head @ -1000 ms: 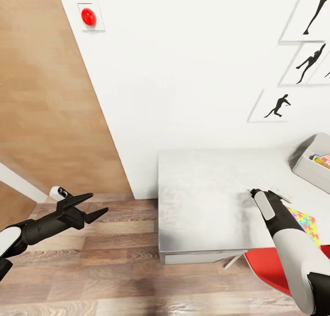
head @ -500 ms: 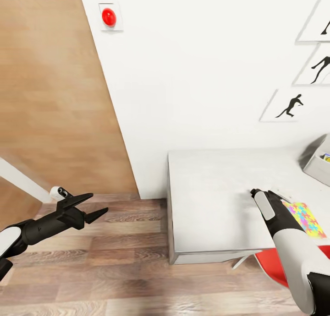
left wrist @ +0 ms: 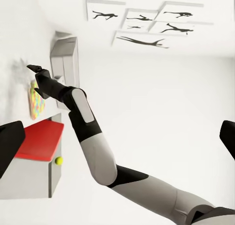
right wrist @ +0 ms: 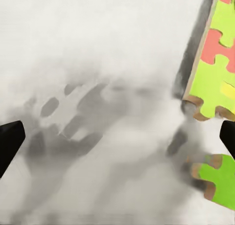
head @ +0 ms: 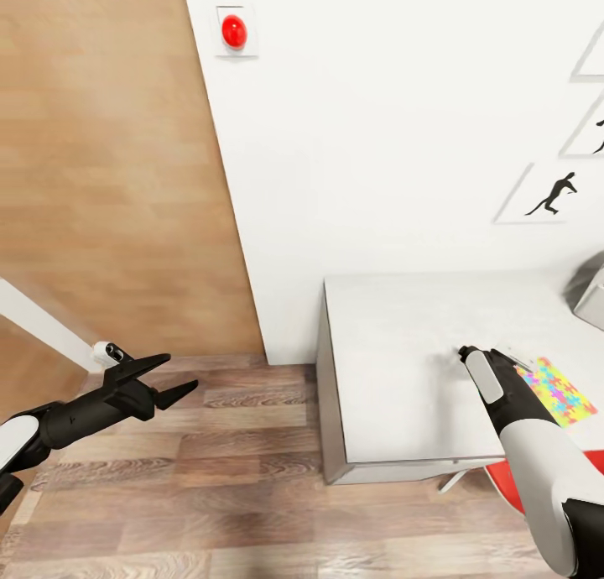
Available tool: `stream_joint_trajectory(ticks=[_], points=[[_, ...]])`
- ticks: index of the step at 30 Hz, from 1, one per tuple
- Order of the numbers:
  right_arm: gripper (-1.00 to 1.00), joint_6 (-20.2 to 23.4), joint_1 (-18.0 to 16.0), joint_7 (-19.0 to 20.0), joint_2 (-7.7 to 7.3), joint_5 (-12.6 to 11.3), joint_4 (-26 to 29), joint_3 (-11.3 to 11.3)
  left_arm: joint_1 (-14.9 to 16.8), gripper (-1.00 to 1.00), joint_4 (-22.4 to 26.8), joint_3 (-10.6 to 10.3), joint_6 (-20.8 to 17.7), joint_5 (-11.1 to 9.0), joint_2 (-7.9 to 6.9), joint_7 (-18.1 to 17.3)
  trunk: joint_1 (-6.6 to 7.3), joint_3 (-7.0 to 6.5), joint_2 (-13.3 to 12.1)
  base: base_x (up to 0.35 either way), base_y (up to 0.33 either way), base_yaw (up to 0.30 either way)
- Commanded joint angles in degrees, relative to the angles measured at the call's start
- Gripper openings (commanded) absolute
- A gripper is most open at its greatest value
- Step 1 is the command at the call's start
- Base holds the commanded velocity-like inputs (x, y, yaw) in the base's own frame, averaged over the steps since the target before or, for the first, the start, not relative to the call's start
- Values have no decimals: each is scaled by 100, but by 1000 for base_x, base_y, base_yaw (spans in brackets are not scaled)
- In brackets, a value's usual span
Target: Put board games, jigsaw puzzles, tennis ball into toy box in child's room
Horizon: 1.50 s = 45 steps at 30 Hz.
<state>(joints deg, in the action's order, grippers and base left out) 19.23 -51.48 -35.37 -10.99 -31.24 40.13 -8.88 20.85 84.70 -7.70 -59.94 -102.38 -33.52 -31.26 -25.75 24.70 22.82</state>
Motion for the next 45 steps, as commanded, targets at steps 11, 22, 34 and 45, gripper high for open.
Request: stream_joint_trajectory(ticks=[11,22,34,45], points=[[100,35,-3,-32,0,-32,12,0,7,100,-6,-12,-6,19,-6,-46,-3,9,10,0,275,0],[100,34,-3,-32,0,-32,14,-4,7,100,-6,-12,-6,18,-7,-46,-3,9,10,0,198,0],[100,52,-28,-59,-42,-23,364,-17,7,100,-5,-8,-6,22,-6,-46,-3,9,10,0,-208,0],[100,157,-29,-131,-138,-22,991,-25,7,100,-5,-11,-6,22,-5,-46,-3,9,10,0,-38,0]])
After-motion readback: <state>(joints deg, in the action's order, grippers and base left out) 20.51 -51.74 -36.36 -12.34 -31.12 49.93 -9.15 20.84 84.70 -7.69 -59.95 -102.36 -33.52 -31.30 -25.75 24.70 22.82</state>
